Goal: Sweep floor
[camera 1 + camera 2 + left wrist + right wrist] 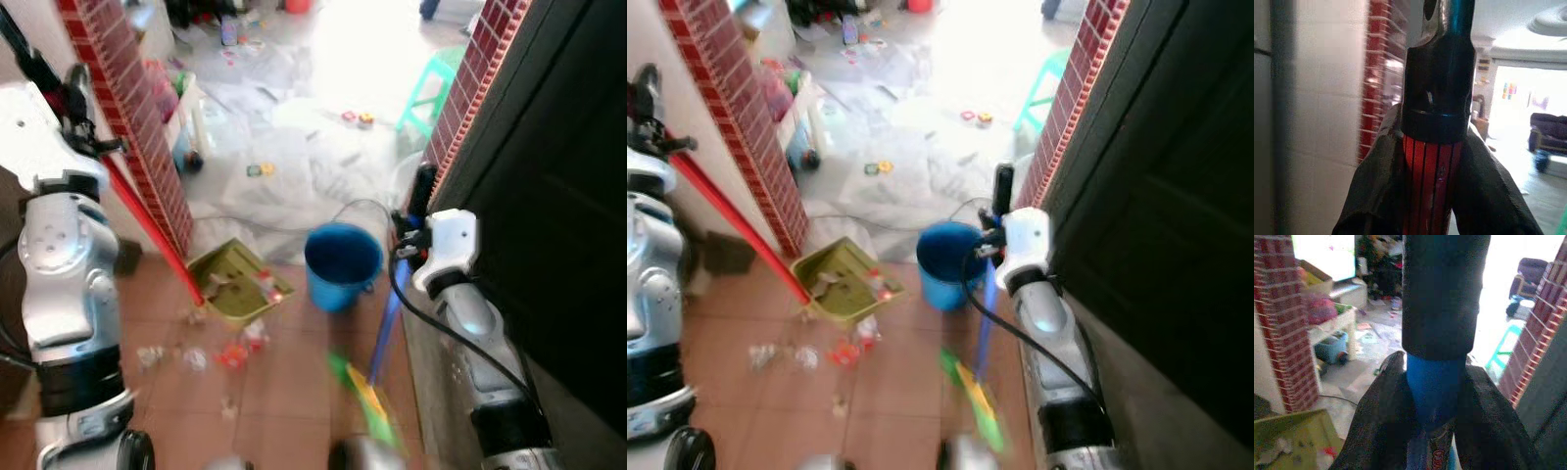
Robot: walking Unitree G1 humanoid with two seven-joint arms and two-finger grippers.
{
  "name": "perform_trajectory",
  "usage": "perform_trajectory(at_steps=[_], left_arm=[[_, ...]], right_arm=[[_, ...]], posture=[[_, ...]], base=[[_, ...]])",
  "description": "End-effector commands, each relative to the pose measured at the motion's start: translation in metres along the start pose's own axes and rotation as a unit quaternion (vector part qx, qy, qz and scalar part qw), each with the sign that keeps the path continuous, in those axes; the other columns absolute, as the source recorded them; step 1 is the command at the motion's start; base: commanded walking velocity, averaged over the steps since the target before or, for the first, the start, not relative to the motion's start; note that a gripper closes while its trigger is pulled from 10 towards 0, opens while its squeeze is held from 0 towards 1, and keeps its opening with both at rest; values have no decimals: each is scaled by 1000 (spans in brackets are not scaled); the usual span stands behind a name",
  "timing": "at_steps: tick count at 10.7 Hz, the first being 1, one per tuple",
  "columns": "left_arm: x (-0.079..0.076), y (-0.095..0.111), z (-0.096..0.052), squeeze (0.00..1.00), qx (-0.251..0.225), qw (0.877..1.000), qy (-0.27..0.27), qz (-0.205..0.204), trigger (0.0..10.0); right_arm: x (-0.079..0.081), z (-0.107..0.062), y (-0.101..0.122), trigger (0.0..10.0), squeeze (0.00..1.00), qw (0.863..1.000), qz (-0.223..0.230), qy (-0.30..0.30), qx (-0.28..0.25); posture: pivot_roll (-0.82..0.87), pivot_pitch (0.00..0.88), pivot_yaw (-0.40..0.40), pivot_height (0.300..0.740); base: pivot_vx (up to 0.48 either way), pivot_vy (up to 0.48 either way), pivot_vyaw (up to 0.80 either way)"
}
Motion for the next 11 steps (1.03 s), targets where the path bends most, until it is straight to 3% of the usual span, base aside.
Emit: perform_trajectory(at_steps=[1,8,11], left_arm=[[4,24,3,0,-52,998,9,-17,10000],[-9,24,3,0,-52,998,-2,-30,10000],[-27,20,-4,0,-37,997,-43,-42,10000]], right_arm=[[4,5,13,10000,0,1000,-17,13,-22],[3,5,10,10000,0,1000,-23,11,-16],[3,6,8,10000,0,1000,-23,10,-15]], posture=[[-56,34,-30,740],[-59,33,-28,740],[-52,31,-26,740]], base=[[480,0,0],[480,0,0],[471,0,0]])
Point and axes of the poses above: a point about 5 cm out from each wrist's last joint towards the gripper, its own z axis pointing out of the wrist towards the gripper, its own y axis along the axis of the wrist's last joint, x = y × z, the point moved 3 cm from there along z, pointing out of the wrist towards the gripper, and after that the axes turned 13 degrees about z, right-handed, at the moved point
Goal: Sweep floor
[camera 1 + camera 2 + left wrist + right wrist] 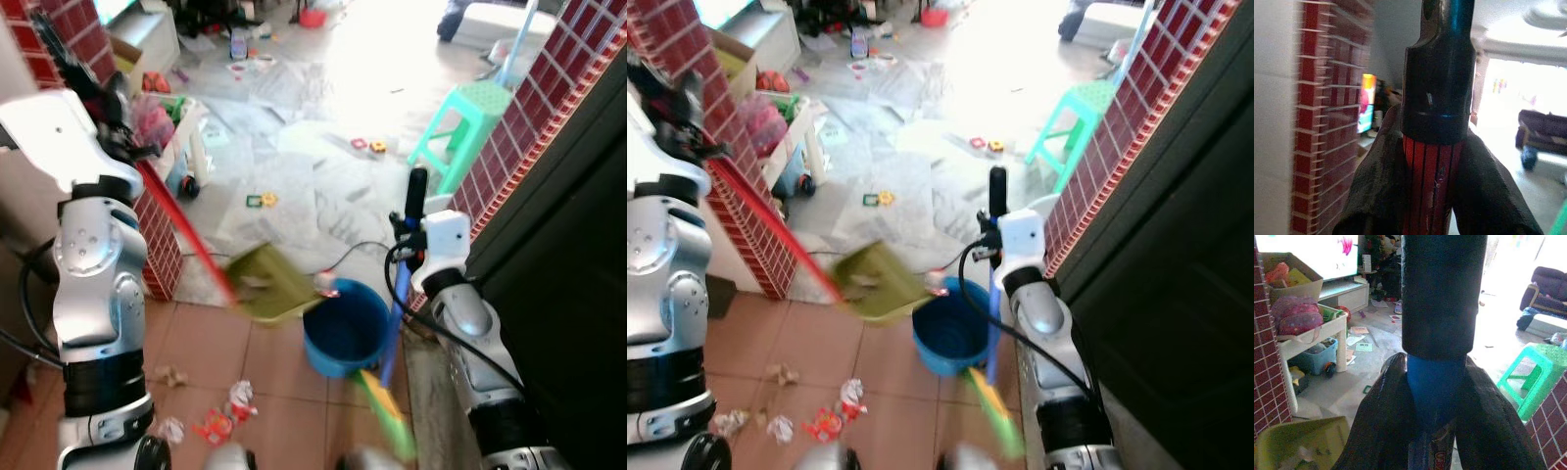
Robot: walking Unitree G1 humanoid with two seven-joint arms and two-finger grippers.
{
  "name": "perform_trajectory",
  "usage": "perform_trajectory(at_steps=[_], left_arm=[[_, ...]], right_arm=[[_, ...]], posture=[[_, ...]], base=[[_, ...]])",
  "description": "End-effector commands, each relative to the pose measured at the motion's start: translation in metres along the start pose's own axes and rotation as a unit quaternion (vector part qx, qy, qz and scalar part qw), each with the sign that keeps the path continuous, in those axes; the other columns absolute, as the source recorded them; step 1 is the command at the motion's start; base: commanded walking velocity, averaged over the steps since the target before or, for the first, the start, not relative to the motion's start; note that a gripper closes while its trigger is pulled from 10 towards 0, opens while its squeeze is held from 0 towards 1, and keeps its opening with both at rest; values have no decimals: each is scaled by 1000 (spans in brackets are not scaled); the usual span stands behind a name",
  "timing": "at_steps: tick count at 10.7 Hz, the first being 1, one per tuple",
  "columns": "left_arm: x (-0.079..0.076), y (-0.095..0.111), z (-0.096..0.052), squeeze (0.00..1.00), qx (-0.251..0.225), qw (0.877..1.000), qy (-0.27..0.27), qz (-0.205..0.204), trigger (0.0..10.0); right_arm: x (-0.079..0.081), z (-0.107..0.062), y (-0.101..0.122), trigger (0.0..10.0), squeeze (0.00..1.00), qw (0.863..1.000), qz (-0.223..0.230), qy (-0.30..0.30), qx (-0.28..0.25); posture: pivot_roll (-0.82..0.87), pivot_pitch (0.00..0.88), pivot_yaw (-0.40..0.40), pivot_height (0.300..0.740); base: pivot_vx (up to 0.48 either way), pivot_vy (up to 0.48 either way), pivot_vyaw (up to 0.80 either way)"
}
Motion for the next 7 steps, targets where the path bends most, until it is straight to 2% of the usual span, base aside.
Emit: perform_trajectory(at_steps=[1,2,3,5,7], left_arm=[[-20,15,-2,0,-26,998,-43,-34,10000],[-36,9,-11,0,-11,994,-98,-40,10000],[-44,8,-16,0,-10,991,-125,-41,10000],[-50,11,-17,0,-13,989,-139,-50,10000],[-59,9,-22,0,-7,983,-179,-43,10000]], right_arm=[[-8,1,7,10000,0,1000,-8,-9,-12],[-8,1,7,10000,0,1000,-9,-9,-12],[-8,2,6,10000,0,1000,-10,-10,-12],[-7,4,5,10000,0,1000,-10,-8,-11],[-6,6,5,10000,0,1000,-12,-5,-12]], posture=[[-51,31,-26,740],[-49,30,-27,740],[-44,29,-29,740],[-43,25,-30,740],[-43,22,-28,740]], base=[[458,0,0],[0,0,0],[0,0,0],[0,0,0],[0,0,0]])
Point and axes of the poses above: a point about 5 cm out from each wrist's last joint towards the gripper, its own z axis pointing out of the wrist towards the gripper, its own y axis along the axis of the wrist's last joint, x = y × z, the point moved 3 cm from there along z, pointing out of the wrist towards the gripper, and after that the axes turned 13 degrees about z, right-handed, at the moved point
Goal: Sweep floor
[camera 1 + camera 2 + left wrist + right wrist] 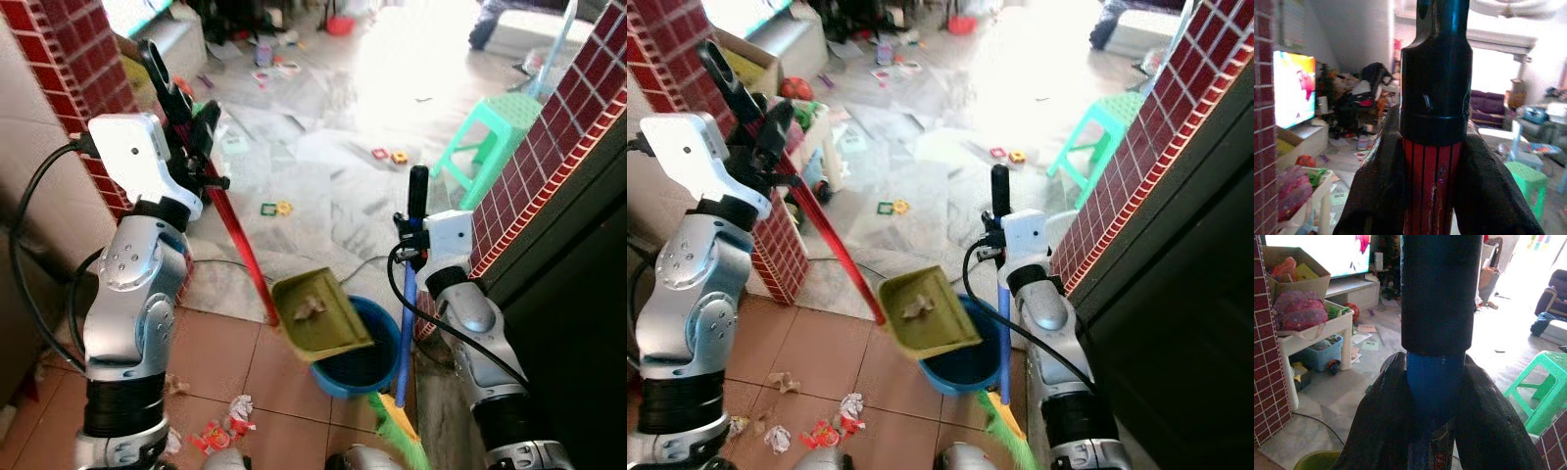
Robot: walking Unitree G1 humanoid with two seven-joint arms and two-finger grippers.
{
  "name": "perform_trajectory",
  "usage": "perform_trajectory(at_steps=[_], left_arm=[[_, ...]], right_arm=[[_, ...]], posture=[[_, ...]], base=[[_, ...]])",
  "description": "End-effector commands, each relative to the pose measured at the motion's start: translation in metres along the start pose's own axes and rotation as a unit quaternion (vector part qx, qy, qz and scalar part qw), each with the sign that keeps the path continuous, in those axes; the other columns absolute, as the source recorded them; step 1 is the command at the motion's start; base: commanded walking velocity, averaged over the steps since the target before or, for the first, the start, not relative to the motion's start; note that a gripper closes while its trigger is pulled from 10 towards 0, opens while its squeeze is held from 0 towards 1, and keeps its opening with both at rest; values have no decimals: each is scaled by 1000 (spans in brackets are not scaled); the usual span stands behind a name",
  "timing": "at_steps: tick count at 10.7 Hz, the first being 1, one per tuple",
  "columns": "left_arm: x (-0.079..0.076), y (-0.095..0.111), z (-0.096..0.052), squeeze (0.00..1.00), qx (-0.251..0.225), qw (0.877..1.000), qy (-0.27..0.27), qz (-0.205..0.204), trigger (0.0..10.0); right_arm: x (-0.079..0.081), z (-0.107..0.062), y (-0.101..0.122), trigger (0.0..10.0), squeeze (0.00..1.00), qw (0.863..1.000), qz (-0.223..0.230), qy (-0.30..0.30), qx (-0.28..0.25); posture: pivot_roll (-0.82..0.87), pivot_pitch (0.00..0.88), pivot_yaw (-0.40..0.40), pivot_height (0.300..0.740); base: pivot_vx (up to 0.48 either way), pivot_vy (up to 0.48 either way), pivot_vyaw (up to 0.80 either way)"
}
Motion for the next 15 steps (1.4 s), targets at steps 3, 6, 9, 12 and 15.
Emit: perform_trajectory(at_steps=[3,6,9,12,15], left_arm=[[-8,28,4,0,-52,998,-39,25,10000],[-70,49,0,0,-95,958,-261,67,10000],[-136,60,-30,0,-123,870,-473,68,10000],[-153,51,-55,0,-101,790,-595,107,10000],[-153,55,-58,0,-104,754,-626,170,10000]], right_arm=[[0,3,11,10000,0,1000,-6,3,-28],[3,5,7,10000,0,1000,-3,7,-24],[5,6,7,10000,0,1000,-3,9,-25],[4,6,7,10000,0,1000,-5,9,-28],[5,7,6,10000,0,1000,-6,13,-27]], posture=[[-43,24,-26,740],[-21,27,-33,740],[-20,27,-33,740],[-27,28,-33,740],[-19,28,-40,740]], base=[[0,0,0],[0,0,0],[0,0,0],[0,0,0],[0,0,0]])
Point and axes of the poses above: a point about 5 cm out from each wrist's last joint towards the gripper, its own z axis pointing out of the wrist towards the gripper, its own y axis along the axis of the wrist's last joint, x = y × z, the point moved 3 cm from there along z, pointing out of the wrist towards the gripper, and after that the axes turned 13 degrees about z, right-handed, at the moved point
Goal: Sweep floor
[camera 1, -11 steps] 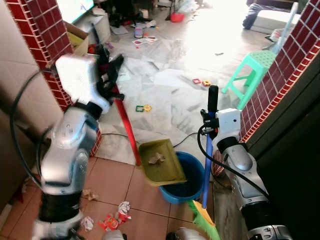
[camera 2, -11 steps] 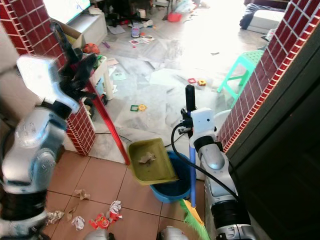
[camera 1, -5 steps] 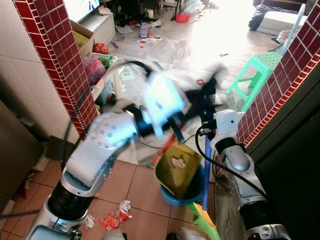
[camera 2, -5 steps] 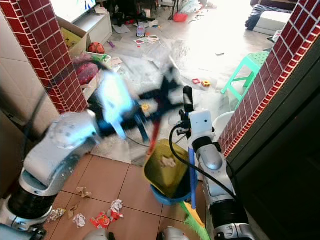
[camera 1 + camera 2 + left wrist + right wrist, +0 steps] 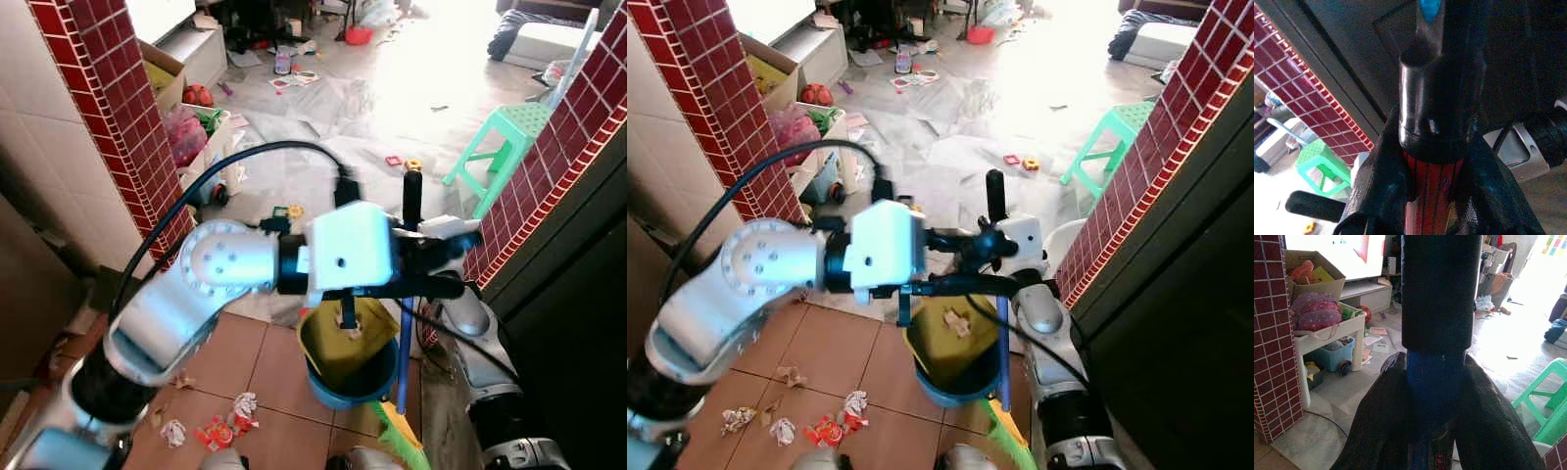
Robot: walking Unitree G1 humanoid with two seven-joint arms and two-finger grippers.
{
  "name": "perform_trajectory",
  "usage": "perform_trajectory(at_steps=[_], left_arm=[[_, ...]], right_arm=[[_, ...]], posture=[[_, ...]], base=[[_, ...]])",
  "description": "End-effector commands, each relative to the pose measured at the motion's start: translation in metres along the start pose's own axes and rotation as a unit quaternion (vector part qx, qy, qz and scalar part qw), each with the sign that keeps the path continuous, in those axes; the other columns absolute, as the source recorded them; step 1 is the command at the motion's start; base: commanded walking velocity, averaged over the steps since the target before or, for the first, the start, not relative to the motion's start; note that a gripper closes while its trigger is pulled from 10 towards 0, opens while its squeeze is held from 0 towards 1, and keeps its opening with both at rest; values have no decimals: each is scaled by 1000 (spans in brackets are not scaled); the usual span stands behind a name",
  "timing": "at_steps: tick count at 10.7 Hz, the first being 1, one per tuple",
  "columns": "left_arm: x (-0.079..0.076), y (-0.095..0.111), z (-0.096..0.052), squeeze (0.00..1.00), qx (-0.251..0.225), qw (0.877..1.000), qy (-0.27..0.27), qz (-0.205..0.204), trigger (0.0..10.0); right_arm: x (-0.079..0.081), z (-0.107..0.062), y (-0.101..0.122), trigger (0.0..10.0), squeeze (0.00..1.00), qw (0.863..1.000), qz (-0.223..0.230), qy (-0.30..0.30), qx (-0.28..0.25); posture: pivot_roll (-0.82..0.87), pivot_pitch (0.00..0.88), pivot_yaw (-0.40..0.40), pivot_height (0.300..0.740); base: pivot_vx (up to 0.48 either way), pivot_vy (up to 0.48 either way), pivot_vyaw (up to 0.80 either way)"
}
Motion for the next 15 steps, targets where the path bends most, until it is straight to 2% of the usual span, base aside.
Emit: perform_trajectory(at_steps=[1,2,3,4,5,6,7,9,11,13,14,15], left_arm=[[2,0,0,0,18,999,-14,33,10000],[16,0,1,0,25,997,19,74,10000],[-1,-6,2,0,52,993,-56,90,10000],[-10,-10,2,0,73,987,-97,107,10000],[3,-6,7,0,75,981,-80,160,10000],[-7,-9,9,0,78,977,-116,161,10000],[-14,-7,12,0,62,978,-122,161,10000],[-3,1,11,0,43,987,-85,126,10000],[1,8,14,0,25,989,-73,126,10000],[-2,14,16,0,17,986,-106,125,10000],[-6,15,19,0,24,975,-143,167,10000],[-5,16,22,0,20,970,-161,184,10000]], right_arm=[[3,6,13,10000,0,1000,-4,9,-28],[4,7,14,10000,0,1000,-5,9,-30],[4,8,14,10000,0,999,-6,9,-31],[4,8,14,10000,0,999,-7,10,-31],[3,9,14,10000,0,999,-10,9,-31],[3,10,14,10000,0,999,-12,9,-31],[5,10,14,10000,0,999,-13,12,-33],[3,11,14,10000,0,999,-14,12,-32],[6,13,12,10000,0,999,-14,15,-31],[7,14,11,10000,0,999,-13,18,-30],[8,15,10,10000,0,999,-12,21,-28],[10,16,10,10000,0,999,-13,24,-29]], posture=[[-19,28,-41,740],[-19,27,-40,740],[-18,24,-43,740],[-18,22,-44,740],[-16,20,-47,740],[-13,15,-49,740],[-16,14,-46,740],[-11,10,-53,740],[-9,9,-56,740],[3,9,-62,740],[8,9,-67,740],[9,12,-64,740]], base=[[0,0,0],[0,0,0],[0,0,0],[0,0,0],[0,0,0],[0,0,0],[0,0,0],[0,0,0],[0,0,0],[0,0,0],[0,0,0],[0,0,0]])
Point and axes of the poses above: a point about 5 cm out from each wrist's last joint towards the gripper, its own z axis pointing out of the wrist towards the gripper, its own y axis along the axis of the wrist's last joint, x = y × z, the point moved 3 cm from there along z, pointing out of the wrist towards the gripper, and after that the axes turned 13 degrees about z, right-handed, at the moved point
